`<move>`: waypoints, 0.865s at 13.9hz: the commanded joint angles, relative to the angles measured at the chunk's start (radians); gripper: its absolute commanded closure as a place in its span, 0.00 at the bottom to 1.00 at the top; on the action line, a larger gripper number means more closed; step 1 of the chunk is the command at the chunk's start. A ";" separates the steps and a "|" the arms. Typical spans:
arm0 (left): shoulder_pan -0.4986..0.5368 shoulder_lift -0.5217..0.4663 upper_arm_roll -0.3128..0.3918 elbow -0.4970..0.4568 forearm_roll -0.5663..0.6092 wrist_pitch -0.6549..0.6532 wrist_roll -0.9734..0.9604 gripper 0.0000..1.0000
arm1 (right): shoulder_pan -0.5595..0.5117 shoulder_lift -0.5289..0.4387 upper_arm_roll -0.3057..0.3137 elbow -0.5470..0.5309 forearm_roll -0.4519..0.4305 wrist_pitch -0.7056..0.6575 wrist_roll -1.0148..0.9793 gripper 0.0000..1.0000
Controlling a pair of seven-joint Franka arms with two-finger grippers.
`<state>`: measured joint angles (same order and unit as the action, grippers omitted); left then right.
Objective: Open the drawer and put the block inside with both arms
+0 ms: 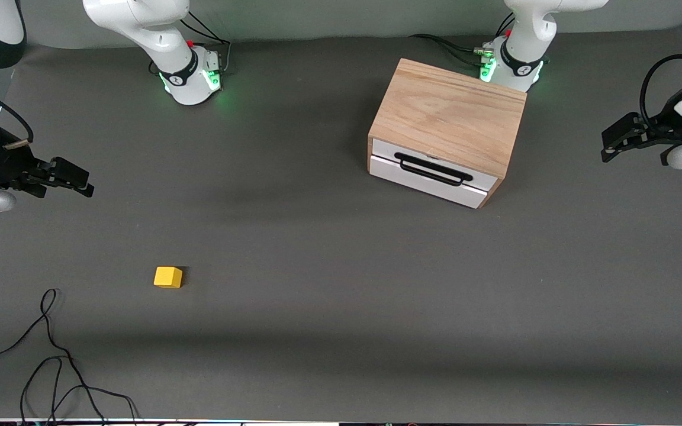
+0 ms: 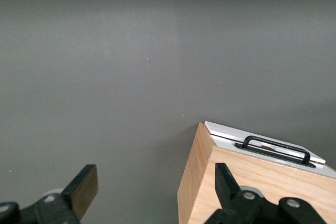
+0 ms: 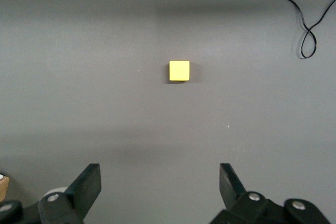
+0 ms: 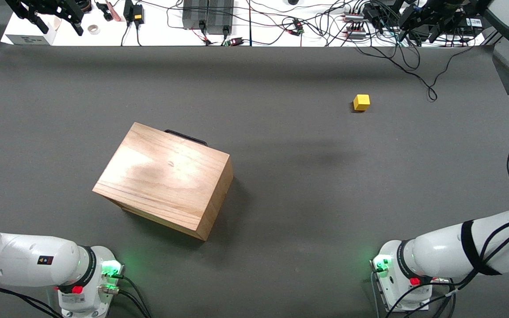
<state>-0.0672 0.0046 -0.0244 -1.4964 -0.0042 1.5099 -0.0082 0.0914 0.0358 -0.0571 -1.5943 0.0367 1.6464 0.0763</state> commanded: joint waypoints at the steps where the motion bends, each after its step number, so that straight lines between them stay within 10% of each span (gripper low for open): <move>1: 0.007 0.026 -0.003 0.048 0.001 -0.017 0.002 0.01 | 0.004 0.010 -0.007 0.020 0.002 -0.013 -0.026 0.00; 12: -0.013 0.060 -0.014 0.042 -0.007 0.023 0.002 0.01 | 0.004 0.033 -0.006 0.031 0.003 0.004 -0.024 0.00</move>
<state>-0.0681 0.0348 -0.0328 -1.4803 -0.0044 1.5236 -0.0084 0.0915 0.0513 -0.0571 -1.5931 0.0367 1.6506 0.0755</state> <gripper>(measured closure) 0.004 0.000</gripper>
